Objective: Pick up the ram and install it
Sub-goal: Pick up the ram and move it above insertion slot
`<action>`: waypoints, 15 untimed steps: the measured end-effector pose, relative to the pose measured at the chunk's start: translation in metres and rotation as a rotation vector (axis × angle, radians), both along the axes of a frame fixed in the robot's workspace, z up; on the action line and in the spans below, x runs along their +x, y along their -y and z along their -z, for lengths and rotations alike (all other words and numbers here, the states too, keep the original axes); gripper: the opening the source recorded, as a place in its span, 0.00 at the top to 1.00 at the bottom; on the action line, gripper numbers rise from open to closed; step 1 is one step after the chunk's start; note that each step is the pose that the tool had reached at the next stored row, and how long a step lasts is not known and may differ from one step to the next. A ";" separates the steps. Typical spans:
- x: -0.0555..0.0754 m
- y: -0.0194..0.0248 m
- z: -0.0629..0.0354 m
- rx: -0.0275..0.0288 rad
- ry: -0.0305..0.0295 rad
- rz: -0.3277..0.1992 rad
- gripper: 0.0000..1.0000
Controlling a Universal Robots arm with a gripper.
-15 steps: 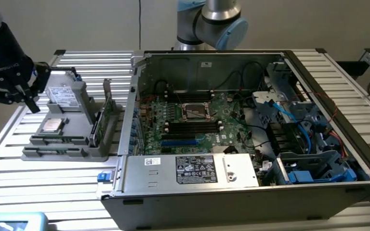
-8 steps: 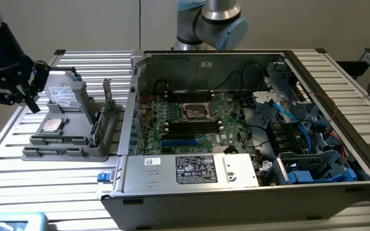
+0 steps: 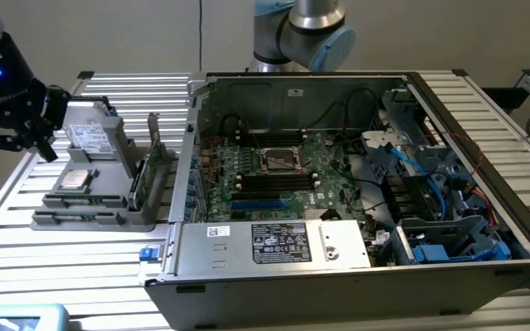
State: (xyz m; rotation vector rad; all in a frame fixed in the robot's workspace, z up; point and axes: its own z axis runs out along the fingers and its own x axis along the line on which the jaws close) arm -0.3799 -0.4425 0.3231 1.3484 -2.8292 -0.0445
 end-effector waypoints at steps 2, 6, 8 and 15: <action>0.000 0.0000 0.0000 -0.0001 0.0000 -0.037 0.89; 0.000 0.0000 0.0000 0.0000 0.0007 -0.109 0.89; 0.000 0.0001 0.0000 -0.0001 0.0010 -0.147 0.89; 0.000 0.0000 0.0001 -0.0003 0.0054 -0.273 0.89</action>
